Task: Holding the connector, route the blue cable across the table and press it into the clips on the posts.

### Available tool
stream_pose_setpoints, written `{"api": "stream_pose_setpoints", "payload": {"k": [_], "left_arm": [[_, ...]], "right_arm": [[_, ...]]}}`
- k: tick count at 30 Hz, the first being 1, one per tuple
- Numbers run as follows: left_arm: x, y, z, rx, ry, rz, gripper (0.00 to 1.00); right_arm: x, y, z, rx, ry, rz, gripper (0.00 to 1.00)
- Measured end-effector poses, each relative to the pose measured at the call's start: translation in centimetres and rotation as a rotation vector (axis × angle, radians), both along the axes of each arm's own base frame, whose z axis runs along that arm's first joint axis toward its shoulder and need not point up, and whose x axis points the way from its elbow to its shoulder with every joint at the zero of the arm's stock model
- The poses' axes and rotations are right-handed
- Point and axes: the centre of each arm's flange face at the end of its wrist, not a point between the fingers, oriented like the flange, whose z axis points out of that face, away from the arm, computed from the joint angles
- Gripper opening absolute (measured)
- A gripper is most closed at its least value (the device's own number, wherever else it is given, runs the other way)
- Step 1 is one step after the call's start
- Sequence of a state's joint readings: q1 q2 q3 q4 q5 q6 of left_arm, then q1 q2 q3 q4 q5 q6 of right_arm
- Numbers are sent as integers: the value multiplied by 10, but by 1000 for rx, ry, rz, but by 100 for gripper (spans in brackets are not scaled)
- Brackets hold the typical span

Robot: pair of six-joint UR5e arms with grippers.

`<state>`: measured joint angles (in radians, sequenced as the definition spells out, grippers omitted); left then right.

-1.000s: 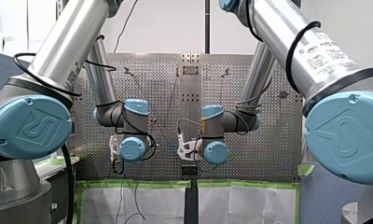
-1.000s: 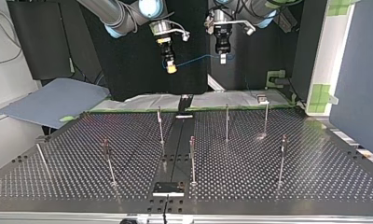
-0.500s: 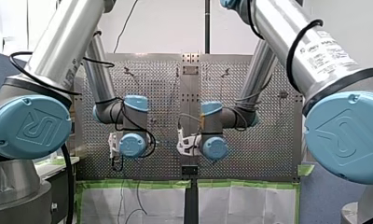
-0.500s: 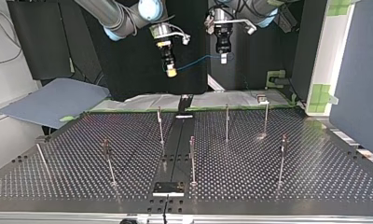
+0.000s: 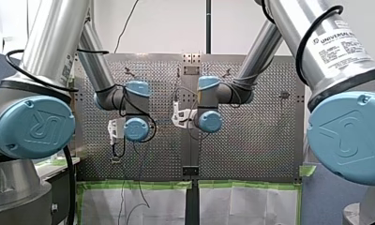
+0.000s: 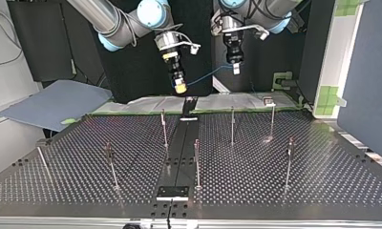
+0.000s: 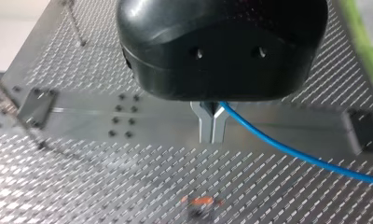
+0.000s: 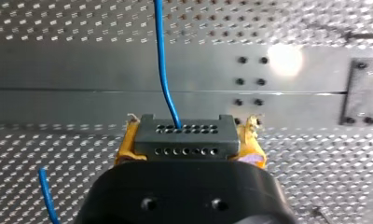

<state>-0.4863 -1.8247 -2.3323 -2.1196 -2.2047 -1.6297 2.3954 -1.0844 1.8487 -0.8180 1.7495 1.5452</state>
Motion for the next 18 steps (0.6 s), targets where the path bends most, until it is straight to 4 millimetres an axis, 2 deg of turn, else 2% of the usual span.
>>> {"api": "stream_pose_setpoints", "payload": {"k": [10,18], "left_arm": [[22,25,38,-2,-28,117,0],[31,47,60,-21,-37,163,0]], "right_arm": [[3,6,50,-14,-17,33,0],[23,4,54,11,8,72,0]]}}
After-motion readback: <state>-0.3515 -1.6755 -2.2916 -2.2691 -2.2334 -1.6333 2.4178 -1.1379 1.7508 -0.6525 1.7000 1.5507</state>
